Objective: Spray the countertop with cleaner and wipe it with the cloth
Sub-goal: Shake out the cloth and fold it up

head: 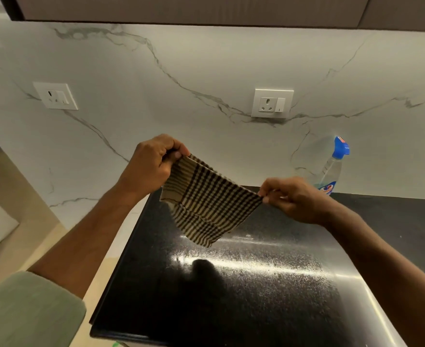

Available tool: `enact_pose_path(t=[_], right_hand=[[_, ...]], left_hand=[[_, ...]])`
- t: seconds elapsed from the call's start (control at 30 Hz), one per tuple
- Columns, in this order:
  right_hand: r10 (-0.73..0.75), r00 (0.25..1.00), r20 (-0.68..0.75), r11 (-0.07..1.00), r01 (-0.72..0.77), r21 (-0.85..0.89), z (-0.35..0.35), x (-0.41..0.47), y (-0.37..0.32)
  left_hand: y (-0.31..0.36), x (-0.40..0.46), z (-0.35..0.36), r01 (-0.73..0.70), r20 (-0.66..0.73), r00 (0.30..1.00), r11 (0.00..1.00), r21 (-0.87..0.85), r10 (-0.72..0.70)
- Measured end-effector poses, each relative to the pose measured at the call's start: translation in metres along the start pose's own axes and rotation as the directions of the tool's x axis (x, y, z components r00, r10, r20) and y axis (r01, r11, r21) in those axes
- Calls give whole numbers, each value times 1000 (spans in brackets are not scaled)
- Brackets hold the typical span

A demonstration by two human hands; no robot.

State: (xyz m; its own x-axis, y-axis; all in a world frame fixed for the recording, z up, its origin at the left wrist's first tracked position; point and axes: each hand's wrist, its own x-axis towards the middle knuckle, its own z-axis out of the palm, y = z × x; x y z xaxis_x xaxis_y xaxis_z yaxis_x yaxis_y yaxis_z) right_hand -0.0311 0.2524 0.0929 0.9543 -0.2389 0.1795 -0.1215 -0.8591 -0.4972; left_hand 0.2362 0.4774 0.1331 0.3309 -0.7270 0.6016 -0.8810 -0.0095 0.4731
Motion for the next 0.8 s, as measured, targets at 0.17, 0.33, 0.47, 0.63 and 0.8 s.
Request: enact_pose_path(t=[0.17,0.33,0.47,0.63,0.8], right_hand=[[108,978,181,983,-79,-165,2,3,2],[65,988,138,993,-50,-111,2,2,-5],[79,981,-179,987,-52,149,-4,2,0],[225,897,-381,786,65,615,-11,10,-10],[271,859,-435,689,143,711,-22,19,-18]], left_hand=[[1,4,0,-86,25,996,996,16,86],[-1,6,-2,-132,52,990,991,34,130],[-13,4,-7,-106,25,994,994,31,105],[-17,1,-10,5,-3,1000,998,-70,-5],[-14,9,-9,193,-81,965,888,-418,-248]])
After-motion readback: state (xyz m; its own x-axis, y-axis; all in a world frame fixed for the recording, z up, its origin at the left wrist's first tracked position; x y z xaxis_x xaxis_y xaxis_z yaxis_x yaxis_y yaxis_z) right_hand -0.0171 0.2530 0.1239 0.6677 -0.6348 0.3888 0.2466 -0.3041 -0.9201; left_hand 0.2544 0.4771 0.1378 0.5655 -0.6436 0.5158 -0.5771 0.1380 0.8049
